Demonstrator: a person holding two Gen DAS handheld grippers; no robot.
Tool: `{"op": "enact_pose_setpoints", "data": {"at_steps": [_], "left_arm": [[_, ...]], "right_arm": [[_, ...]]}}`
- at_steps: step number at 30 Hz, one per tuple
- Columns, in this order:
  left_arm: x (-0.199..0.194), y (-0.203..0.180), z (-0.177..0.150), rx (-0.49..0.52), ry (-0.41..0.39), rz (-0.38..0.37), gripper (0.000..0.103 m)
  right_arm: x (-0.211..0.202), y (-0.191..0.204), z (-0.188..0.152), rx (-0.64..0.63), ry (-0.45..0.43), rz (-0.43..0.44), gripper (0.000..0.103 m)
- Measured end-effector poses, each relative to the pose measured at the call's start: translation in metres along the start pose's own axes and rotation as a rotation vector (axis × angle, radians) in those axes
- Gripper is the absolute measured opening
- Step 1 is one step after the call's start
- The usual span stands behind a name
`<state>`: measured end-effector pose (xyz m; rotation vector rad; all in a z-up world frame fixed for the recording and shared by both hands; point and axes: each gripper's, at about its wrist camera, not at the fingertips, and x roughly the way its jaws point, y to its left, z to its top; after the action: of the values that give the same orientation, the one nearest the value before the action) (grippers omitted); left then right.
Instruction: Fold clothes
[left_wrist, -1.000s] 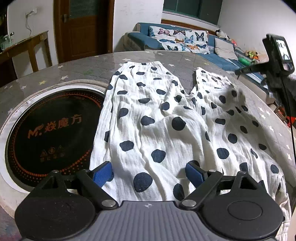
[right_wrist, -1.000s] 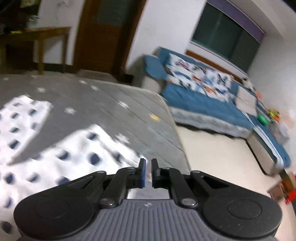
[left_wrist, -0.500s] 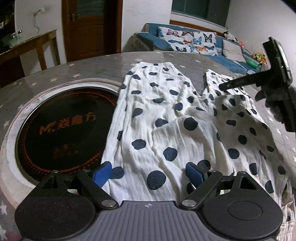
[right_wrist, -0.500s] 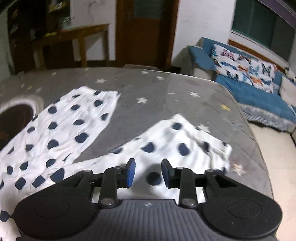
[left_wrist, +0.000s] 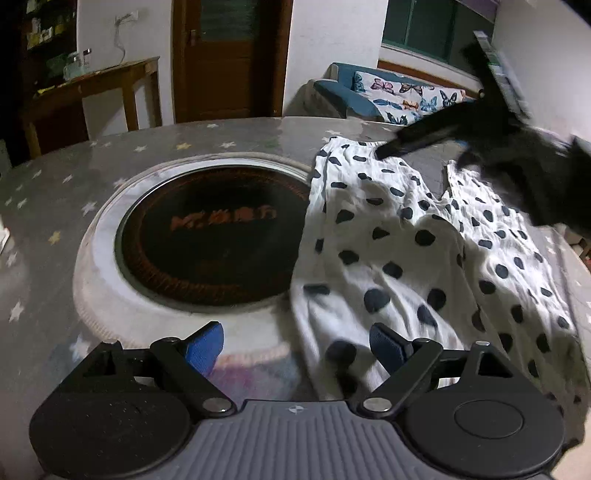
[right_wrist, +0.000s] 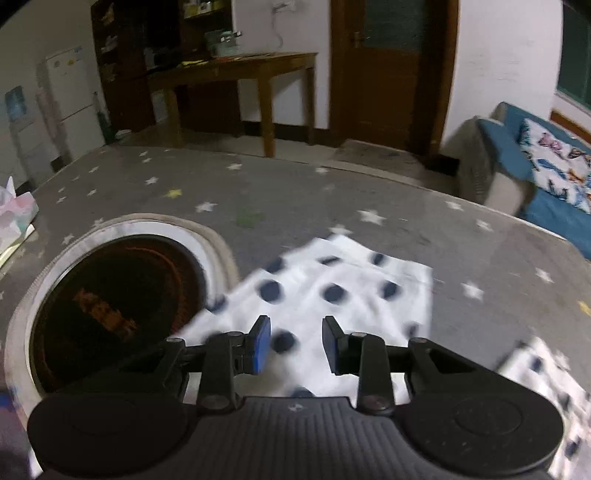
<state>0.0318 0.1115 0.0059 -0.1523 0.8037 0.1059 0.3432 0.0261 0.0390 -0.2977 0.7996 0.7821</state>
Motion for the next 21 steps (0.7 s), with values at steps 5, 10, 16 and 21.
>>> {"op": "enact_pose_setpoints", "data": {"at_steps": [5,10,16,21], "left_arm": [[-0.003,0.005,-0.014,-0.008,0.035,-0.062,0.069],[-0.004,0.000,-0.018,0.020,0.036,-0.139,0.049],[0.001,-0.002,-0.019,0.040,0.030,-0.189,0.021],[0.001,0.008,-0.020,0.011,0.021,-0.208,0.004]], "right_arm": [[0.032,0.018,0.024,0.023,0.032,0.000,0.030],[0.061,0.022,0.038,0.060,0.067,-0.040,0.030],[0.081,0.015,0.041,0.118,0.088,-0.086,0.015],[0.085,0.017,0.050,0.158,0.068,-0.081,0.004]]}}
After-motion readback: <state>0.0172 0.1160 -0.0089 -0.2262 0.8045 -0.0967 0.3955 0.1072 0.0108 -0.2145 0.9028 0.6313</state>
